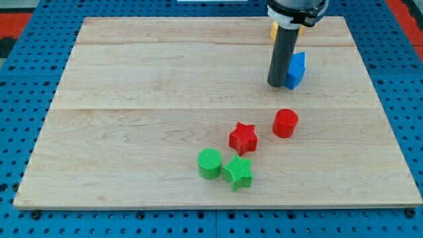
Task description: Move the red star towards bottom left
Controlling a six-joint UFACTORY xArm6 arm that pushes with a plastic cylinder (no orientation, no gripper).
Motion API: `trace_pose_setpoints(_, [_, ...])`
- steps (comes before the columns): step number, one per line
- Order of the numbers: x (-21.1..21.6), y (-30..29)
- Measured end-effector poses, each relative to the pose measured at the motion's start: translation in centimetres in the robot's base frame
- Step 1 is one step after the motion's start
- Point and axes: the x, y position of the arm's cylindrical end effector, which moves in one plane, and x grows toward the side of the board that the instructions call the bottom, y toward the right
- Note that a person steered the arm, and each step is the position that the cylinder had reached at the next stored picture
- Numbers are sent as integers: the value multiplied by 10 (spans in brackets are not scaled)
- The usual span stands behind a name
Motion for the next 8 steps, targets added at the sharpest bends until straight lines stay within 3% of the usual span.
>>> trace_pose_setpoints(2, [15,-42])
trace_pose_setpoints(4, [50,-36])
trace_pose_setpoints(5, [50,44])
trace_pose_setpoints(6, [76,71])
trace_pose_setpoints(8, [121,-98])
